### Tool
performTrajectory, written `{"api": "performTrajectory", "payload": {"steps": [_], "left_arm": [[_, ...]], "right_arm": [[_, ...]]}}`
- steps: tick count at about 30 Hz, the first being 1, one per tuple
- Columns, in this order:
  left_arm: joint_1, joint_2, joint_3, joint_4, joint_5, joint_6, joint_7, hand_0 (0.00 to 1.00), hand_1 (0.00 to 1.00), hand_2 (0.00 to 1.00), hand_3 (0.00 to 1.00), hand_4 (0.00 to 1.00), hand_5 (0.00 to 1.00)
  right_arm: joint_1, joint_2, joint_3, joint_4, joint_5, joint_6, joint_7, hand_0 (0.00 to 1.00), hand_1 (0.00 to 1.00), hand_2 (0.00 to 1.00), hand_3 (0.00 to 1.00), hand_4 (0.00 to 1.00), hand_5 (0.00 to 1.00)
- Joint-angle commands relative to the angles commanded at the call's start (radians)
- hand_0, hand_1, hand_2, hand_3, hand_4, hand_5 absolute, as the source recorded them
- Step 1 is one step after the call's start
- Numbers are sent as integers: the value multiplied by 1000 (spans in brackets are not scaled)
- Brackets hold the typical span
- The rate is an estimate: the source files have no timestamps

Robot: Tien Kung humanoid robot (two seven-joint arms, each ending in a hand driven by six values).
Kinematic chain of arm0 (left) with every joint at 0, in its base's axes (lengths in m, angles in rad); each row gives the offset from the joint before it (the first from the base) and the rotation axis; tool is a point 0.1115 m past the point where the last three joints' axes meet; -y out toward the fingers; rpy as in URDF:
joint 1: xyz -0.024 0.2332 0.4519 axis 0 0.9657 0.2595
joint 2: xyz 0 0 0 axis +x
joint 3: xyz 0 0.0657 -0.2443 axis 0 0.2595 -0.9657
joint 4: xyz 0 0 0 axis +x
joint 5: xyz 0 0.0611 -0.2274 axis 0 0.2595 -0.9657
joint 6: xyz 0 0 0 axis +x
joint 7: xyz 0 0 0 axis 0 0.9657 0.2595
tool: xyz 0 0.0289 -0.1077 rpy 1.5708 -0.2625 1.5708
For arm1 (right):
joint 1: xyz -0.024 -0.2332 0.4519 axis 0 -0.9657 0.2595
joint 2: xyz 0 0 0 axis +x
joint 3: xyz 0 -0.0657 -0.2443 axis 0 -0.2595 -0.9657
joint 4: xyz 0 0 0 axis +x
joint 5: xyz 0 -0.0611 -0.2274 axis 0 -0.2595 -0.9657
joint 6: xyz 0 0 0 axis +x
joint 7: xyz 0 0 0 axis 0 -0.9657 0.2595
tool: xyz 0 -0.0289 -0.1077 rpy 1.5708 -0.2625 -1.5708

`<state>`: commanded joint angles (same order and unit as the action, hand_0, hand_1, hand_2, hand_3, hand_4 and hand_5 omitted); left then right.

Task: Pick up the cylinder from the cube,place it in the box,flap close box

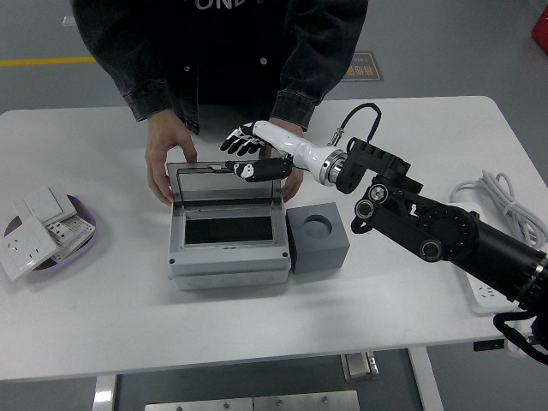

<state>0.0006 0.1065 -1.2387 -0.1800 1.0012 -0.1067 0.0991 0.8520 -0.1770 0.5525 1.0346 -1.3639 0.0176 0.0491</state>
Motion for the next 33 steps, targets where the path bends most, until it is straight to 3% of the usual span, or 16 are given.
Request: {"api": "performTrajectory", "payload": {"steps": [3, 12, 23, 27, 33], "left_arm": [[2, 1, -2, 0, 0, 0, 0, 638, 673, 676, 711, 766, 321], [11, 7, -11, 0, -1, 1, 0, 637, 674, 676, 712, 766, 321], [18, 6, -9, 0, -7, 1, -4, 638, 673, 676, 712, 766, 321], [21, 7, -9, 0, -9, 1, -4, 637, 673, 676, 712, 767, 321], [22, 6, -7, 0, -12, 1, -3, 637, 674, 676, 712, 767, 322]], "right_arm": [[-4, -16, -13, 23, -4, -2, -2, 692, 668, 678, 694, 615, 355], [-42, -86, -67, 197, -30, -14, -25, 689, 666, 676, 692, 615, 356], [-86, -125, -90, 410, -116, -34, -88, 671, 665, 676, 693, 615, 353], [-119, -122, -103, 445, -137, -37, -103, 667, 664, 678, 694, 607, 341], [-167, -103, -97, 441, -161, -38, -103, 668, 665, 680, 698, 606, 342]]}}
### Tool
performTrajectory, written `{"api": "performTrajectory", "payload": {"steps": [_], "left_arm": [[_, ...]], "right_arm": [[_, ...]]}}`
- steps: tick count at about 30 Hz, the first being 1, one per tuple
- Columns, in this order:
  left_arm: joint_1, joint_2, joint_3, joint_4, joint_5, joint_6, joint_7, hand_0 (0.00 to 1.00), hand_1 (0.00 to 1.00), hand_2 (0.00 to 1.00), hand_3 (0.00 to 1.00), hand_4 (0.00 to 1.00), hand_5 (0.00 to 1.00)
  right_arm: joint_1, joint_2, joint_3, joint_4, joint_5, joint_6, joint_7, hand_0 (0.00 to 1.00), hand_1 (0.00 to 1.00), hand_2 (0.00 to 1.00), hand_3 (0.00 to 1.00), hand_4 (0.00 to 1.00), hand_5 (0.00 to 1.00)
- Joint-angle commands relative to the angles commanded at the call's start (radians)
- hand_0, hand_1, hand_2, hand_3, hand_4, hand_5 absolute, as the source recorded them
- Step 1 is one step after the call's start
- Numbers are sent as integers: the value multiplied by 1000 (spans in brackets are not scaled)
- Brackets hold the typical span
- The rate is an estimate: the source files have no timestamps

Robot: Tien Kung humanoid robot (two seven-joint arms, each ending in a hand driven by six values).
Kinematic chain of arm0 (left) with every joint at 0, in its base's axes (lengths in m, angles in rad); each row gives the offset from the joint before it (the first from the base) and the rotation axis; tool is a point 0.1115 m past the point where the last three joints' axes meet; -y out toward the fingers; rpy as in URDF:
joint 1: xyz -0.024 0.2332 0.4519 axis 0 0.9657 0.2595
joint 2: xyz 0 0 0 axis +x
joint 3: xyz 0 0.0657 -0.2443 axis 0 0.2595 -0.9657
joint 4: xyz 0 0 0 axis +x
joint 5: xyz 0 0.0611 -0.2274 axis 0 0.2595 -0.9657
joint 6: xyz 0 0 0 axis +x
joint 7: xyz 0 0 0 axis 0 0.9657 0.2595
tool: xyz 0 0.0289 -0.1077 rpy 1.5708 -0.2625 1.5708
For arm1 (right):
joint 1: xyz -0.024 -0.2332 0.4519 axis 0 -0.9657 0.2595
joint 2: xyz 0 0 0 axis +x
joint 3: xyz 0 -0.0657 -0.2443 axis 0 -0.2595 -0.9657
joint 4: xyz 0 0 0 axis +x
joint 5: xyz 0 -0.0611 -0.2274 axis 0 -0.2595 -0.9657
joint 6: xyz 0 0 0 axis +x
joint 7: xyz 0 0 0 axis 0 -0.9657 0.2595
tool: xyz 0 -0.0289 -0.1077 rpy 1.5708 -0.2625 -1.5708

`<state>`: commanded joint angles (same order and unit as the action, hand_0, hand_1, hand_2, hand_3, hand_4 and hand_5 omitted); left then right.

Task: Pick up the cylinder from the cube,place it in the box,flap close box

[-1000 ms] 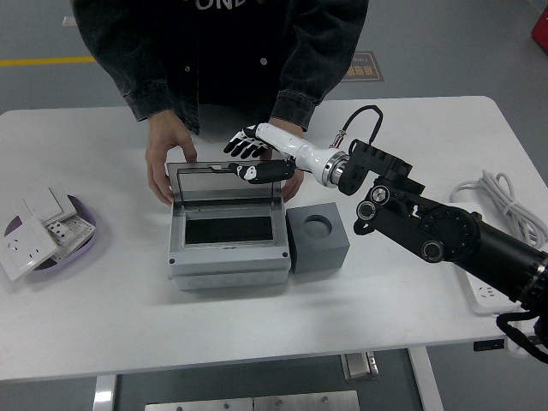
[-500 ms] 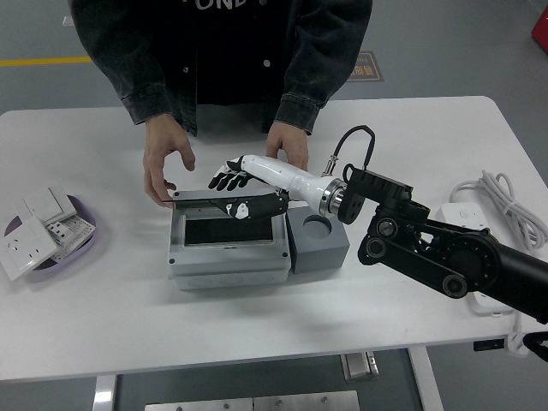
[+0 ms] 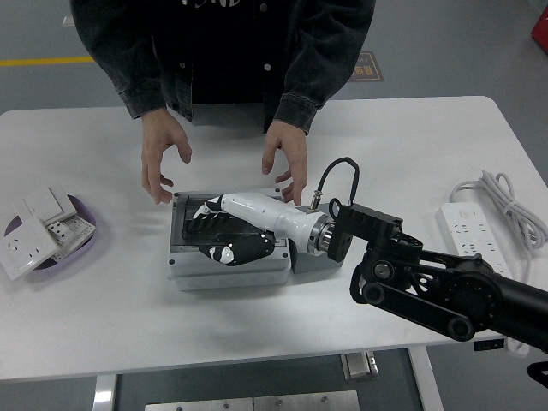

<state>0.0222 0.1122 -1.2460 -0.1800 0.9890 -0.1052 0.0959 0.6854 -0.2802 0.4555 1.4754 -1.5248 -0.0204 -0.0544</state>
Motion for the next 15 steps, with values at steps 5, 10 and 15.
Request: {"api": "performTrajectory", "payload": {"steps": [5, 10, 15], "left_arm": [[1, 0, 1, 0, -2, 0, 0, 637, 674, 676, 711, 766, 321], [4, -1, 3, 0, -5, 1, 1, 637, 673, 676, 711, 765, 321], [6, 2, 9, 0, -11, 1, -1, 637, 673, 676, 711, 765, 321]], "right_arm": [[-20, -9, 36, 11, -11, -6, 3, 664, 664, 682, 699, 605, 339], [-46, -39, 120, 49, -23, -6, 2, 661, 663, 681, 699, 604, 344], [-101, -77, 241, 113, -39, -5, 10, 661, 663, 681, 699, 604, 344]]}}
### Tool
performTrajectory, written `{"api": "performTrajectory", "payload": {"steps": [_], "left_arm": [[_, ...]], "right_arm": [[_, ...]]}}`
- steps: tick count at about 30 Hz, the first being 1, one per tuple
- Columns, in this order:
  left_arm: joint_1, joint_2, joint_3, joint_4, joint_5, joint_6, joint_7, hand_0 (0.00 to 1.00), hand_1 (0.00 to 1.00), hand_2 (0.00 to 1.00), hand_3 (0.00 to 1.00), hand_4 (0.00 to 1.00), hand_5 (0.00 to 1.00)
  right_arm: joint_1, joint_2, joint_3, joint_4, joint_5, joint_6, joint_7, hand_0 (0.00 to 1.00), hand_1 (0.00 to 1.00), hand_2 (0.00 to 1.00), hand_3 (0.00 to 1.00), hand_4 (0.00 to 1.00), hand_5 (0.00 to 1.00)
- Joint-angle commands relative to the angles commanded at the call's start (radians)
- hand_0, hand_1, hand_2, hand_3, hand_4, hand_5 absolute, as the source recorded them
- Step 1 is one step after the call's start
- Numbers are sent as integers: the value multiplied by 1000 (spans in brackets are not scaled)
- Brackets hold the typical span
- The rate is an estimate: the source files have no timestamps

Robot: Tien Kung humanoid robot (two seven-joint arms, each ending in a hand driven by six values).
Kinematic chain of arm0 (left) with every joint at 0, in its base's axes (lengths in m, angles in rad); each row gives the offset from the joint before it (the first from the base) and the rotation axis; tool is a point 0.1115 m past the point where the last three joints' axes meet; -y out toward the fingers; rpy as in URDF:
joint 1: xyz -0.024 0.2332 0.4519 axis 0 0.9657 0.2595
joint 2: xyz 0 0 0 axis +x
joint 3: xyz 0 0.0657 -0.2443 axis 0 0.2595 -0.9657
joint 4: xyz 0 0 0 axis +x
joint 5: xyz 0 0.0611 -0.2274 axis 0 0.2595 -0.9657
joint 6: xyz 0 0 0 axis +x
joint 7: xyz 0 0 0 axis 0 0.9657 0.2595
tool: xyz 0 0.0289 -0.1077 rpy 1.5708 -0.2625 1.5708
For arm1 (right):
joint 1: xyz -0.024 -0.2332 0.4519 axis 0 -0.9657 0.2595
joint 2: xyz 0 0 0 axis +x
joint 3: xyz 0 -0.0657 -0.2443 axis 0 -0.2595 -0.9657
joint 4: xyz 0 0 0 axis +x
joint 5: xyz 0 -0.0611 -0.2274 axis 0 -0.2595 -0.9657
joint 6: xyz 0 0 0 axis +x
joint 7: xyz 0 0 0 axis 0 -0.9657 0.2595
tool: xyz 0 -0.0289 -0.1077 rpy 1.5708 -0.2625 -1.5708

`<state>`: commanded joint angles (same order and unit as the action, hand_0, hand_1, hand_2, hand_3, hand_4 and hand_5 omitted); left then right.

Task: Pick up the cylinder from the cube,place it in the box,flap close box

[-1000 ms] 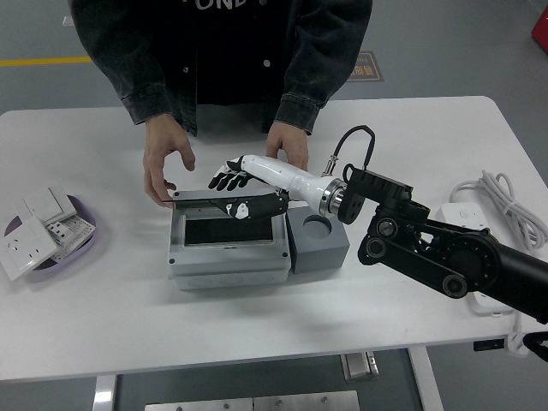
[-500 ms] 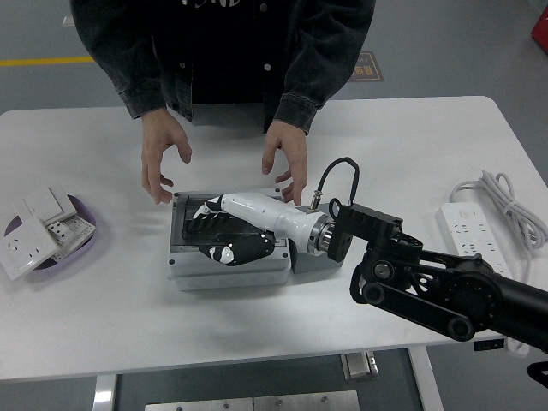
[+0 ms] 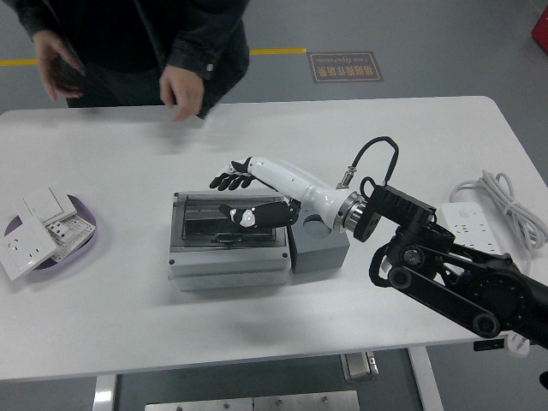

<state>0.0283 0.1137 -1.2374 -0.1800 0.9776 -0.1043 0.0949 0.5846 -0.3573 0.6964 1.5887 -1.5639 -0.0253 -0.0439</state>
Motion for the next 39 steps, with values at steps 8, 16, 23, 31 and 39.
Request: {"api": "performTrajectory", "payload": {"steps": [8, 16, 23, 31, 39], "left_arm": [[7, -1, 1, 0, -4, -1, 2, 637, 673, 677, 712, 765, 320], [19, -7, -2, 0, -5, -3, 7, 637, 673, 677, 712, 766, 322], [26, -9, -6, 0, -1, -5, 9, 637, 673, 676, 712, 766, 321], [30, -15, -8, 0, -7, -5, 8, 637, 673, 676, 712, 765, 320], [28, -18, -13, 0, -2, -6, 8, 637, 673, 676, 712, 765, 320]], "right_arm": [[-155, 9, 223, 6, 13, 11, 54, 653, 657, 678, 693, 605, 344], [-332, 88, 411, -88, 180, 70, 173, 653, 655, 675, 690, 607, 347], [-412, 105, 471, -117, 279, 97, 204, 658, 660, 676, 689, 607, 344], [-429, 120, 484, -122, 293, 111, 213, 706, 677, 689, 694, 671, 308], [-428, 118, 493, -111, 283, 129, 209, 725, 683, 699, 699, 702, 306]]}}
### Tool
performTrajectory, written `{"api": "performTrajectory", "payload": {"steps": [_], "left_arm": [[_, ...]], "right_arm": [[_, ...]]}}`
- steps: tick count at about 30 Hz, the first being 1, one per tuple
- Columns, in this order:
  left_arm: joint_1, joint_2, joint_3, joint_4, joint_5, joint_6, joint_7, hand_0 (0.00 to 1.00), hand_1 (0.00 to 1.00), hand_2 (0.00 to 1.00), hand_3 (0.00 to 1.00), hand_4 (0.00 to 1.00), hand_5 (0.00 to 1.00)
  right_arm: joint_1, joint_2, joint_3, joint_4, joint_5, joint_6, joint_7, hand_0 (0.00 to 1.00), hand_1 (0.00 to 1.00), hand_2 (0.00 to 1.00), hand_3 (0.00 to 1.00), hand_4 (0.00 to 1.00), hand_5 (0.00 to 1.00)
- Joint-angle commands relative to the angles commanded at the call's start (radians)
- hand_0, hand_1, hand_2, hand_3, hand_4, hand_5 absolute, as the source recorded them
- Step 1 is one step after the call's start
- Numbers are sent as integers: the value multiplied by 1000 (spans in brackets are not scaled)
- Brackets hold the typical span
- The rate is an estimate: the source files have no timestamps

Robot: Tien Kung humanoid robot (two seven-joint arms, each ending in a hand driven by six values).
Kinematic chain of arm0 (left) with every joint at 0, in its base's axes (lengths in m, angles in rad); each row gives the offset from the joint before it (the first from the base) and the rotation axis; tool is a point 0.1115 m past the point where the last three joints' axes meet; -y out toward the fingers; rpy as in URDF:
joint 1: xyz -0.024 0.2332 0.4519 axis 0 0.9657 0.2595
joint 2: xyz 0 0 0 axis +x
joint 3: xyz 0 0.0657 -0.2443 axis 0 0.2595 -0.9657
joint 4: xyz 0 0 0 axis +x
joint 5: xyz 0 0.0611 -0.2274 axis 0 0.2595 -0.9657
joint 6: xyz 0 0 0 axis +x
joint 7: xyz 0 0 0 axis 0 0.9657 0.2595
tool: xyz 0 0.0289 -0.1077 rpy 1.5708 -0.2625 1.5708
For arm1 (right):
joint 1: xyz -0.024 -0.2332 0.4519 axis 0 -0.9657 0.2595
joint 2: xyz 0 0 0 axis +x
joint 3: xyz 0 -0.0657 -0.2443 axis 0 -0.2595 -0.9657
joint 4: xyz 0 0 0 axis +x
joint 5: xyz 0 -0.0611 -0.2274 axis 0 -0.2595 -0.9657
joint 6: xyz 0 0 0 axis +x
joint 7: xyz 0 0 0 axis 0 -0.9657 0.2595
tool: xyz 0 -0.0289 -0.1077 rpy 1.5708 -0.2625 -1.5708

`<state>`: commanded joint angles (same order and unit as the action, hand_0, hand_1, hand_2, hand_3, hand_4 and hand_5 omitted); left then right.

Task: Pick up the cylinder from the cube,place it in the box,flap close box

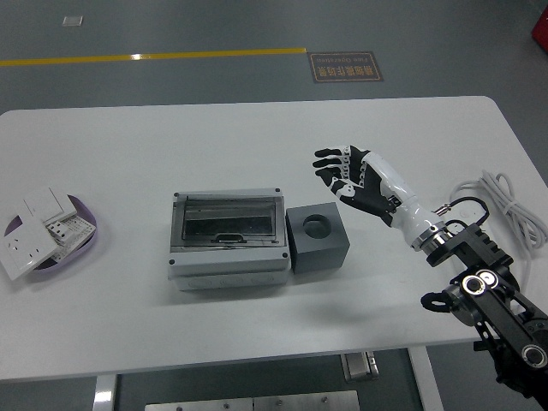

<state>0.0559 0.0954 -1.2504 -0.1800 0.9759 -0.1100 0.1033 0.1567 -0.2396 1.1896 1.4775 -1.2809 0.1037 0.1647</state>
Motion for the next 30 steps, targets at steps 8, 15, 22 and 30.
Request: {"api": "performTrajectory", "payload": {"steps": [8, 15, 22, 30], "left_arm": [[-6, -1, 2, 0, 3, 1, 4, 637, 673, 677, 712, 765, 321], [-16, 2, 9, 0, -2, -1, 3, 636, 673, 676, 711, 766, 323], [-24, 6, 3, 0, 4, -3, 5, 637, 673, 676, 710, 764, 320], [-30, 21, 3, 0, 10, -2, 6, 637, 673, 677, 710, 764, 320]], "right_arm": [[-8, -4, 17, 21, -3, 4, 1, 724, 694, 709, 703, 752, 248], [-25, -11, 50, 44, 2, 1, 6, 717, 698, 715, 703, 739, 229], [-45, -5, 93, 55, 8, -5, 14, 714, 698, 711, 700, 714, 247], [-42, -5, 100, 52, 9, -6, 27, 717, 697, 709, 700, 729, 242]]}}
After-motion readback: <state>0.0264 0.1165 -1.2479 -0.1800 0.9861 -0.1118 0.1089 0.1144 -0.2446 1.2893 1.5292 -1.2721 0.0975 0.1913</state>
